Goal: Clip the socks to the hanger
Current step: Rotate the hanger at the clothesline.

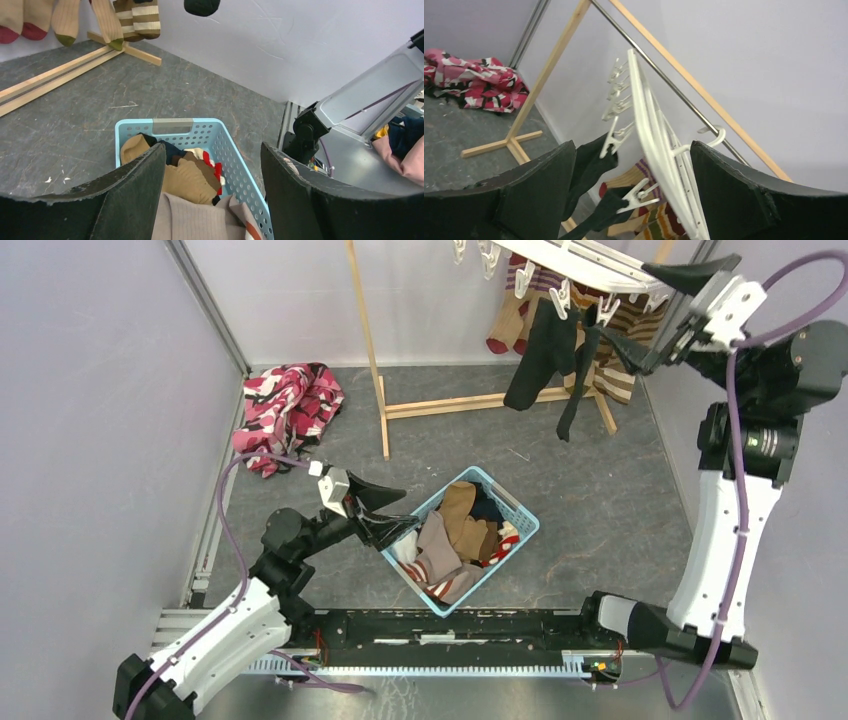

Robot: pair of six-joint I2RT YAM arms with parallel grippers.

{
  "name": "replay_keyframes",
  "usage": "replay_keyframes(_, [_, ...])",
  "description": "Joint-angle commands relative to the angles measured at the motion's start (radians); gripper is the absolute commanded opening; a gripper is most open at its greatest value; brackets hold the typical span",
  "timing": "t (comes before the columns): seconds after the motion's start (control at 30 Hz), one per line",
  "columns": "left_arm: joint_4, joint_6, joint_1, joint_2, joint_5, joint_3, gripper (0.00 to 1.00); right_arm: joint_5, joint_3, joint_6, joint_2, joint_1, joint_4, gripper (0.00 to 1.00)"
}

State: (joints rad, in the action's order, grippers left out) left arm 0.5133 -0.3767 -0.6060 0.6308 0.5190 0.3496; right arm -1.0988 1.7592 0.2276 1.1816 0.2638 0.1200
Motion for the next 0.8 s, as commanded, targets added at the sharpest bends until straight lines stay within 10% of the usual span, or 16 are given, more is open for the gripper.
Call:
replay_keyframes(0.0, [-0.008, 0.016, 0.004, -0.065, -0.057, -0.034, 0.76, 0.031, 0.094, -0.151, 0.084, 0.001, -0.177, 0.90])
replay_keyframes(0.77, [-0.082, 0.011, 0.004, -0.090, -0.084, -0.021, 0.75, 0.380, 0.200, 0.456, 0.212, -0.213, 0.247, 0.69])
